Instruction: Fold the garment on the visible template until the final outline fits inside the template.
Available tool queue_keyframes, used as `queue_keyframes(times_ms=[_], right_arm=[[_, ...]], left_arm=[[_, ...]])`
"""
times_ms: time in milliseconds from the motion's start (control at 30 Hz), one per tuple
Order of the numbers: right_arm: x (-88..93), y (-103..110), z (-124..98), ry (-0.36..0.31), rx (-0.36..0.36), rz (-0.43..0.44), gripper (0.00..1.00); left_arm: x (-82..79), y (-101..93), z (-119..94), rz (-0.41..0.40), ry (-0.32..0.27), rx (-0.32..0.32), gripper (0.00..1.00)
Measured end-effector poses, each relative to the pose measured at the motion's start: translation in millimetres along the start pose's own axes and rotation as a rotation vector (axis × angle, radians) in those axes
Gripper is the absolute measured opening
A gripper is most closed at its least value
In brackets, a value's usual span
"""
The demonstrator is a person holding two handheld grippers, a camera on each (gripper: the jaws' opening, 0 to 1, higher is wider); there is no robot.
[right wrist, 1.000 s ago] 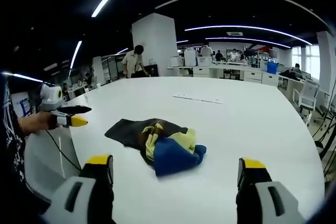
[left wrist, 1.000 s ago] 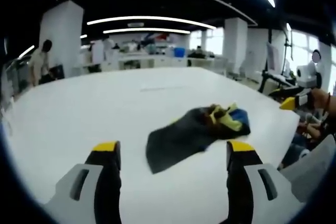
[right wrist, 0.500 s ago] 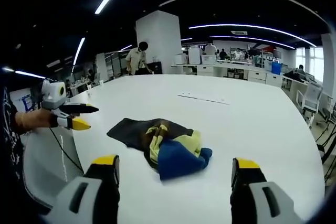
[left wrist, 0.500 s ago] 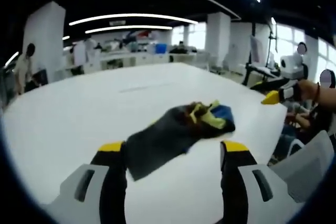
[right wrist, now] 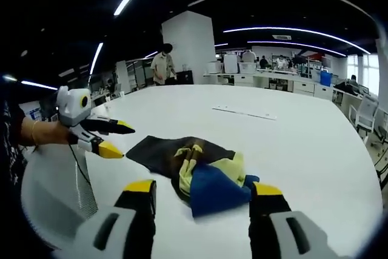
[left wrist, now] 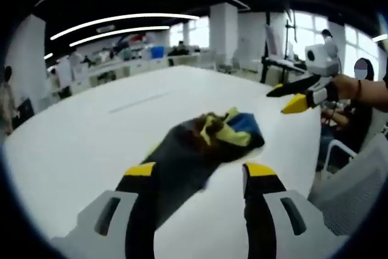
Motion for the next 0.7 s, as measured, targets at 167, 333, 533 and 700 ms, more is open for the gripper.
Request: queue_keyframes(times_ms=[167,333,533,700], right_arm=[[5.1,0,11,0.015,-0.013,0.001,0.51],[10.4,0,23,0.037,-0.003,-0.017,0.49],[16.6,2,35,0.053,0.011,-0.027,0.38],[20.1,3,45,0.065,0.014,-0.027,0.32]], left_arm=[[5.1,1.5,17,0.029,0.012,-0.012,0.42],[12.6,3.7,32,0.038,0.033,-0.02,0.37],[22.7,-1.4,46,0.046,0.081,0.0,0.31],[29.4,-6.5,58,0.07,0.111,0.013,0.29]])
Point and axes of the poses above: the point that each gripper's makers call its tool centre point, and the gripper's own axes: z roughly forward along the fingers, y roughly to its left, x roughly out of its underside, the point moved 6 cm from there along -z, roughly backward along the fingers, and after that the axes turned 3 degrees about -x, right-handed, at the moved point
